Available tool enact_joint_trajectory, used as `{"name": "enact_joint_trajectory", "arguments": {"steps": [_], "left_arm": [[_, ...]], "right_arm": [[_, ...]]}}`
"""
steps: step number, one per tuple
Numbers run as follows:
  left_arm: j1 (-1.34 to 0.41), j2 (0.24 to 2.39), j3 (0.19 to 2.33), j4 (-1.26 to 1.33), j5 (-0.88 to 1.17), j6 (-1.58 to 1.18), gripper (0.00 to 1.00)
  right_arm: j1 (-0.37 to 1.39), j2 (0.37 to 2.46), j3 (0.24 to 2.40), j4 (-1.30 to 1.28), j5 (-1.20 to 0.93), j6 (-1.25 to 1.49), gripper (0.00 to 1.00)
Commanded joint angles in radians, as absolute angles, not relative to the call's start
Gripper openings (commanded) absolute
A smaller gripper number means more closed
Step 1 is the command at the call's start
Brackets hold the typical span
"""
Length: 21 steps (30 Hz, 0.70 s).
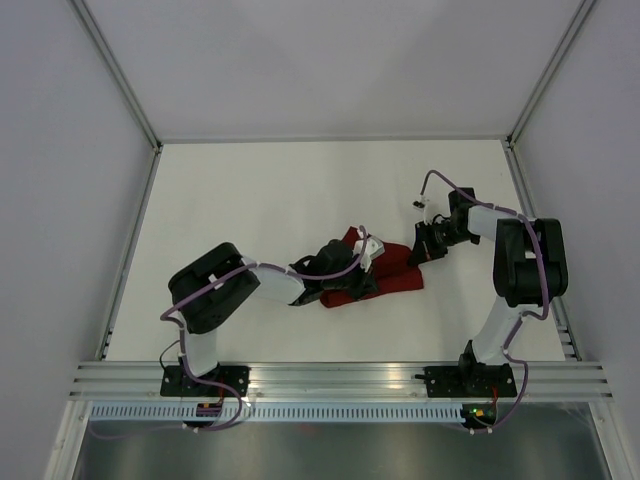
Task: Fold the napkin, place the utensils inside, and roll it up
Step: Roll the napkin with the utensil
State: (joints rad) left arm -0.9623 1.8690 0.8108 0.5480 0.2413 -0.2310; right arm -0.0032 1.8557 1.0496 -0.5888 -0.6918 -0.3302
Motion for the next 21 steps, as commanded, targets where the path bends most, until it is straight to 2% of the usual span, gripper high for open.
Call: {"name": "enact_joint_trajectory", "arguments": {"steps": [1,8,21], "left_arm": [[-0.92,1.933,0.847,0.164,0.291,-0.072,0.02],[-0.815,1.948,0.888,0.09,0.325,-0.005,0.02],[-0.813,1.986,0.919,0.063,0.489,0.087,0.02]], "right_arm": [[-0.069,1.81,1.039,-0.405,-0.543,-0.313,0.0],[-0.072,1.798,1.026,-0.397,-0.589,-0.298,0.01],[-0.071,1.844,1.095,-0.426,-0.6,-0.379,0.03]]}}
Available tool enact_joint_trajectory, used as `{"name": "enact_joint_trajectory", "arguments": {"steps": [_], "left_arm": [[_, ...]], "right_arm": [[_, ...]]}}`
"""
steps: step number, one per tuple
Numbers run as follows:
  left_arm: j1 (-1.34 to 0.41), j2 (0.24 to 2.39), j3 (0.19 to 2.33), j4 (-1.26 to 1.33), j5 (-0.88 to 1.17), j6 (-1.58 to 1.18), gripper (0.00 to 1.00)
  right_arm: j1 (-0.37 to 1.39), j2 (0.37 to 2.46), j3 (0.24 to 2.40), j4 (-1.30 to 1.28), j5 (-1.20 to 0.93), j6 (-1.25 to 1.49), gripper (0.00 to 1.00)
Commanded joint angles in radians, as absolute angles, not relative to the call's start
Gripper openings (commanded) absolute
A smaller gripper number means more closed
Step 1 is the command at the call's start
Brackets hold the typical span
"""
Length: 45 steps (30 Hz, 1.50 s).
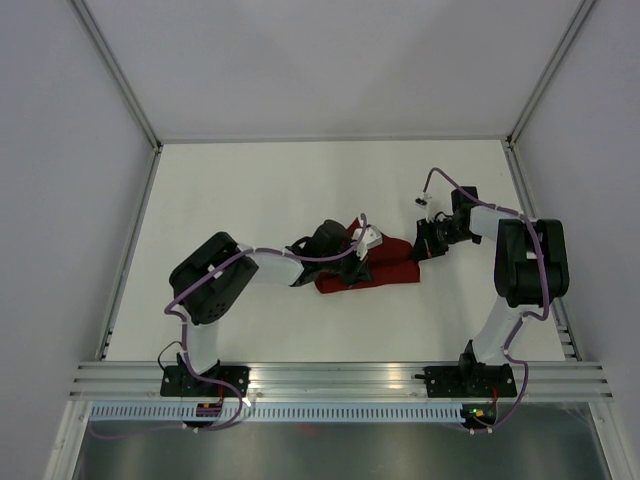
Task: Fold the napkin, place the utensils inside, and roll it up
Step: Roll the napkin with the utensil
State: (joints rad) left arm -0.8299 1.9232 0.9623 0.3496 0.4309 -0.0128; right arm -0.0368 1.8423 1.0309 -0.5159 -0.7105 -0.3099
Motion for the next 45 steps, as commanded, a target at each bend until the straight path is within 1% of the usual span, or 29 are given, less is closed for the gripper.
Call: {"name": "enact_joint_trajectory", "arguments": {"steps": [1,5,7,10,13,14,17,20,21,25,27,28,29,30,32,34,37,45], "left_arm": [[-0.813,1.991,0.926,0.055,0.505,0.094,0.02],[-0.813,2.019,0.965,0.006,0.595,0.121,0.02],[-0.813,2.032,0.979,-0.02,0.606,0.123,0.02],[-0.813,2.055,0.991,-0.046,0.633,0.137,0.02],[-0.813,2.077,1.0,-0.067,0.644,0.141,0.02],[-0.813,2.082,1.0,-0.072,0.646,0.141,0.02],[-0.811,2.094,0.999,-0.074,0.644,0.14,0.02],[-0.811,2.105,0.999,-0.075,0.655,0.137,0.02],[-0.808,2.108,1.0,-0.078,0.655,0.137,0.02],[-0.801,2.132,1.02,-0.113,0.664,0.141,0.02],[-0.799,2.146,1.035,-0.121,0.667,0.14,0.02],[-0.798,2.149,1.038,-0.129,0.673,0.138,0.02],[-0.799,2.152,1.042,-0.13,0.675,0.138,0.02],[-0.798,2.155,1.043,-0.132,0.676,0.137,0.02],[-0.796,2.157,1.048,-0.136,0.681,0.137,0.02],[-0.793,2.161,1.052,-0.147,0.687,0.141,0.03],[-0.793,2.177,1.078,-0.176,0.687,0.144,0.03],[-0.79,2.198,1.132,-0.238,0.69,0.153,0.06]], "right_arm": [[-0.072,1.865,1.109,-0.437,-0.603,-0.39,0.03],[-0.071,1.897,1.149,-0.453,-0.603,-0.399,0.05],[-0.071,1.91,1.173,-0.462,-0.603,-0.402,0.07],[-0.071,1.904,1.187,-0.472,-0.62,-0.413,0.12],[-0.069,1.888,1.207,-0.503,-0.624,-0.446,0.26],[-0.068,1.881,1.209,-0.509,-0.611,-0.454,0.37],[-0.067,1.836,1.213,-0.521,-0.595,-0.48,0.51],[-0.069,1.77,1.227,-0.572,-0.632,-0.543,0.54],[-0.069,1.752,1.232,-0.598,-0.694,-0.576,0.54],[-0.051,1.611,1.189,-0.664,-0.778,-0.765,0.58],[-0.006,1.55,1.108,-0.657,-0.782,-0.822,0.59],[0.049,1.484,1.071,-0.649,-0.798,-0.884,0.6],[0.072,1.448,0.99,-0.609,-0.801,-0.896,0.6],[0.093,1.381,0.945,-0.57,-0.798,-0.894,0.61],[0.168,1.324,0.834,-0.461,-0.764,-0.876,0.62],[0.221,1.273,0.778,-0.396,-0.729,-0.865,0.63],[0.323,1.256,0.716,-0.327,-0.666,-0.871,0.64],[0.465,1.261,0.589,-0.18,-0.513,-0.884,0.66]]}}
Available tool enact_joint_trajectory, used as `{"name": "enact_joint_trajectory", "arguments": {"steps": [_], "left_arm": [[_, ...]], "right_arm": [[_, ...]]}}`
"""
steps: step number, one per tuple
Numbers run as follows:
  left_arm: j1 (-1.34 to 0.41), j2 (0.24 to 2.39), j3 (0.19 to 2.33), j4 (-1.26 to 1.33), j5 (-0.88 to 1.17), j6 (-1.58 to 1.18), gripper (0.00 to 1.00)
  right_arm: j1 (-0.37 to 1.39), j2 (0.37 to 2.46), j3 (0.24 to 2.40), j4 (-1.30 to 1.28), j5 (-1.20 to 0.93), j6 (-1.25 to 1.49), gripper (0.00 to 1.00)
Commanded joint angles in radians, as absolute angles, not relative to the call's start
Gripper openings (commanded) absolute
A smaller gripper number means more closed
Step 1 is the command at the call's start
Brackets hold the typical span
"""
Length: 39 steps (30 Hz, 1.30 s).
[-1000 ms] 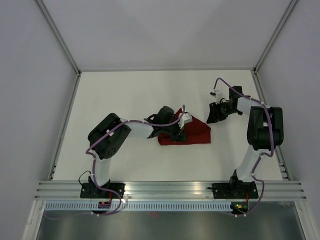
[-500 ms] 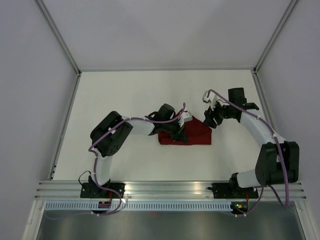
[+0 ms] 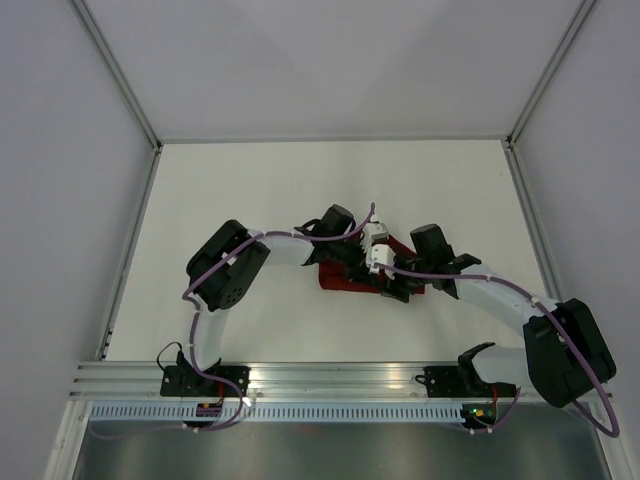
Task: Fold the napkin, place the utensils inside, and roll it up
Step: Roll the napkin with the utensil
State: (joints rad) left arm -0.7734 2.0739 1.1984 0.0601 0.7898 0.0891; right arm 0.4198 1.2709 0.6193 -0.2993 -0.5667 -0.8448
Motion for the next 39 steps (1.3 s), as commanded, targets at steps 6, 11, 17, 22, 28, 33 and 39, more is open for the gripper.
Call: {"name": "enact_joint_trajectory", "arguments": {"steps": [6,11,17,22,28,33,39], "left_arm": [[-0.785,2.201,1.147,-0.25,0.689,0.152,0.08],[-0.781,2.194,1.152,-0.258,0.695,0.146,0.15],[-0.778,2.151,1.147,-0.247,0.692,0.153,0.26],[-0.762,2.097,1.143,-0.216,0.684,0.138,0.3],[-0.742,2.022,1.118,-0.131,0.677,0.077,0.35],[-0.71,1.961,1.089,-0.025,0.651,-0.031,0.36],[-0.663,1.875,1.048,0.102,0.612,-0.155,0.38]], "right_arm": [[0.526,1.282,0.528,-0.084,-0.41,-0.885,0.67],[0.529,1.304,0.514,-0.087,-0.376,-0.89,0.59],[0.529,1.318,0.497,-0.109,-0.357,-0.913,0.55],[0.529,1.331,0.502,-0.132,-0.356,-0.914,0.34],[0.529,1.345,0.506,-0.143,-0.357,-0.907,0.18],[0.531,1.365,0.522,-0.167,-0.376,-0.905,0.16],[0.528,1.39,0.552,-0.202,-0.396,-0.905,0.14]]}}
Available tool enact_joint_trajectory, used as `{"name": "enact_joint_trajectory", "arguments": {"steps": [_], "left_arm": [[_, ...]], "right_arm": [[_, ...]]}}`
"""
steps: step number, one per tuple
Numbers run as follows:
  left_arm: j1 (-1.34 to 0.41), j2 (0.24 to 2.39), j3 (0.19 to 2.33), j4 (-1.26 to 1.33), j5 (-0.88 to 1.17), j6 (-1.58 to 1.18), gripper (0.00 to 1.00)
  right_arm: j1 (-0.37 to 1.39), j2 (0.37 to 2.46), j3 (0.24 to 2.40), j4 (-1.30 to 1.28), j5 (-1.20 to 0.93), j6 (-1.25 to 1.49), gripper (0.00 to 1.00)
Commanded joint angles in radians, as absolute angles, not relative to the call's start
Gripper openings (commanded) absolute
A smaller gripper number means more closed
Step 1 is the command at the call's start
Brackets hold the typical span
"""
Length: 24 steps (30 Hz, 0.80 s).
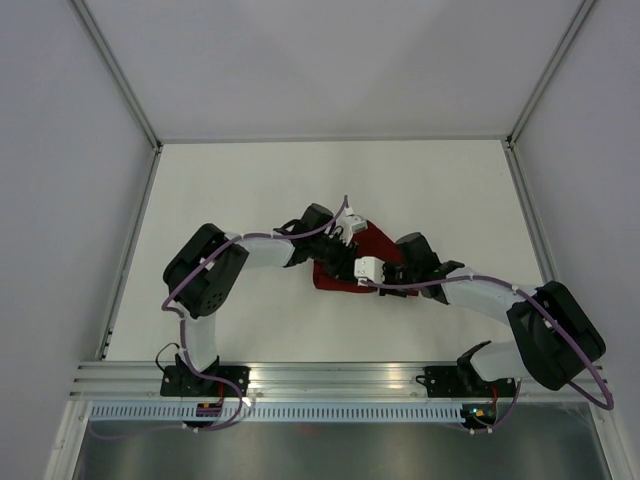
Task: Fold the napkin, place the utensils inside, and roll it up
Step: Roll the napkin with the utensil
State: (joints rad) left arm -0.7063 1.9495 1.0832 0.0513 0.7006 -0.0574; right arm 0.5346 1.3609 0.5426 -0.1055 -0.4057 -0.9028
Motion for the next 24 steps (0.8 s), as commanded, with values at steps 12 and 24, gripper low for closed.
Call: {"name": "enact_joint_trajectory", "arguments": {"steps": [12,24], "left_arm": [[-0.612,1.567,0.842,0.435,0.212,-0.291,0.39],[-0.682,1.249,0.578,0.758,-0.113,0.05,0.41]], "right_arm": [[0.468,1.5,0.684,-0.377,-0.549,-0.939,0.11],[0.259,1.92,1.123,-0.96,-0.836,-1.21,0.09]]}}
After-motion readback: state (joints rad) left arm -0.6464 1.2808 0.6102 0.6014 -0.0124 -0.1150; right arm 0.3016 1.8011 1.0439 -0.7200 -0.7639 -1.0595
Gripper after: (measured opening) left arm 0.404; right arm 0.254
